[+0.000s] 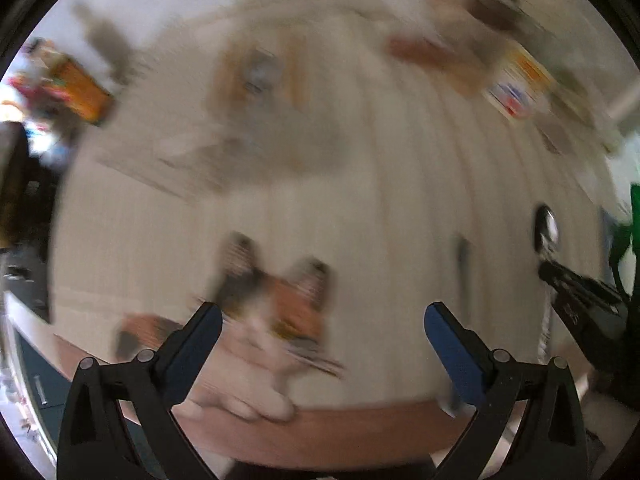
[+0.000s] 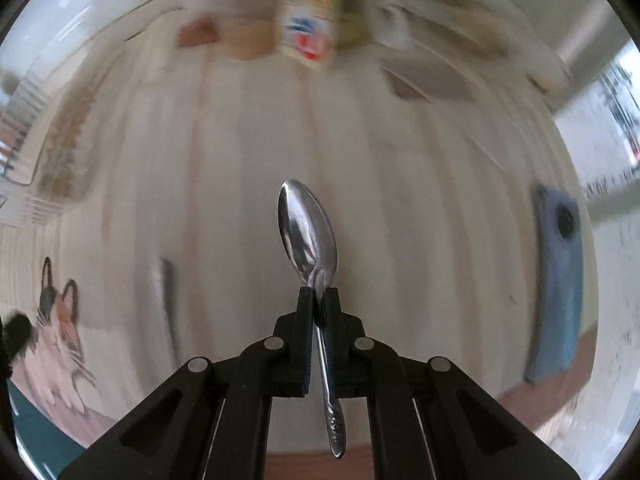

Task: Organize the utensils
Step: 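Grasp a spoon with the left tool while the right tool grasps a knife-like utensil, then lift the spoon with the left tool while the right tool lifts its utensil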

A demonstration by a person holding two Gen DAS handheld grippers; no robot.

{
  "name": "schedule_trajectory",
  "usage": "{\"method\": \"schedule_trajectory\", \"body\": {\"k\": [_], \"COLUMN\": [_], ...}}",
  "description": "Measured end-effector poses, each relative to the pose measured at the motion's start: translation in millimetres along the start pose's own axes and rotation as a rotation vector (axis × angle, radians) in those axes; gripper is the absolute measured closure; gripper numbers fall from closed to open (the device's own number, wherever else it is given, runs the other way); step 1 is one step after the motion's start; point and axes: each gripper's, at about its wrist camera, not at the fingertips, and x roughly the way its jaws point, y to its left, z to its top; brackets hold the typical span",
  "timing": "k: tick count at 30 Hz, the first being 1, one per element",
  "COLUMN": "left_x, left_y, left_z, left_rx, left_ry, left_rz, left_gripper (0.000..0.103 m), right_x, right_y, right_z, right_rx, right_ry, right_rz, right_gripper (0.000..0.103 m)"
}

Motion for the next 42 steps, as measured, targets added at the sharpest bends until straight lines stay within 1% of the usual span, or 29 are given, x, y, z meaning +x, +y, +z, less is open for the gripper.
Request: {"method": "schedule_trajectory", "body": {"k": [2, 4, 7, 10, 11, 12, 13, 15, 16, 17, 18, 19, 20, 21, 23, 26, 30, 32, 37, 42], "left_x": [11.8, 26.9, 40.6, 47.2, 49.0, 52.6, 57.6, 55.0, 54.1, 51.4, 48.2, 46.2, 45.2, 45.2, 45.2, 43.4, 38.9, 35.9, 15.7, -13.4], "left_y": [-16.5, -37.1, -57.0, -73.9, -78.6, -83.1, -86.8, -93.2, -95.9, -97.1, -98.6, -99.7, -100.2, -99.6, -97.4, -82.3, -60.9, -49.9, -22.6, 3.2], "left_z": [-7.9, -18.9, -28.4, -33.7, -35.0, -37.4, -40.7, -45.3, -47.5, -49.3, -50.4, -49.3, -49.1, -48.6, -47.8, -40.9, -32.7, -29.6, -18.6, -14.4], "left_rx": [0.026, 0.045, 0.072, 0.128, 0.151, 0.176, 0.199, 0.25, 0.273, 0.285, 0.306, 0.32, 0.337, 0.355, 0.366, 0.368, 0.329, 0.318, 0.258, 0.216], "left_ry": [0.075, 0.167, 0.238, 0.234, 0.226, 0.223, 0.233, 0.188, 0.177, 0.16, 0.144, 0.139, 0.136, 0.132, 0.125, 0.107, 0.083, 0.068, 0.025, -0.027], "left_rz": [-0.075, -0.171, -0.221, -0.201, -0.183, -0.146, -0.117, -0.07, -0.052, -0.056, -0.058, -0.057, -0.05, -0.045, -0.041, -0.023, -0.015, -0.019, -0.047, -0.071], "left_gripper": [0.002, 0.003, 0.006, 0.008, 0.016, 0.022, 0.033, 0.038, 0.044, 0.056, 0.065, 0.084, 0.095, 0.099, 0.101, 0.102, 0.103, 0.103, 0.103, 0.103], "right_x": [-1.4, -0.6, -0.9, -0.5, -0.4, -0.2, 0.4, -0.6, -0.8, -0.5, -0.7, -0.1, -2.9, -4.9, -8.7, -13.5, -19.3, -20.7, -31.9, -46.5], "right_y": [-22.5, -41.0, -62.0, -78.4, -81.9, -85.5, -87.6, -95.1, -98.7, -100.7, -101.2, -102.9, -98.1, -89.8, -87.6, -83.0, -75.8, -70.1, -58.7, -50.9], "right_z": [-11.0, -20.5, -33.6, -43.3, -45.4, -48.0, -49.2, -53.6, -55.5, -56.7, -56.9, -57.6, -62.6, -62.1, -66.0, -66.2, -73.2, -70.0, -68.7, -58.8], "right_rx": [0.042, 0.073, 0.124, 0.173, 0.186, 0.202, 0.211, 0.227, 0.234, 0.24, 0.243, 0.245, 0.244, 0.242, 0.24, 0.238, 0.243, 0.239, 0.249, 0.251], "right_ry": [0.018, 0.032, 0.043, 0.039, 0.037, 0.033, 0.03, 0.026, 0.025, 0.022, 0.022, 0.021, 0.02, 0.019, 0.013, 0.004, -0.002, -0.007, -0.024, -0.05], "right_rz": [0.006, 0.012, 0.017, 0.026, 0.027, 0.031, 0.033, 0.035, 0.036, 0.035, 0.035, 0.037, 0.036, 0.035, 0.038, 0.049, 0.069, 0.073, 0.113, 0.156], "right_gripper": [0.098, 0.098, 0.098, 0.098, 0.098, 0.098, 0.098, 0.098, 0.098, 0.098, 0.098, 0.098, 0.098, 0.098, 0.099, 0.1, 0.1, 0.1, 0.1, 0.1]}}
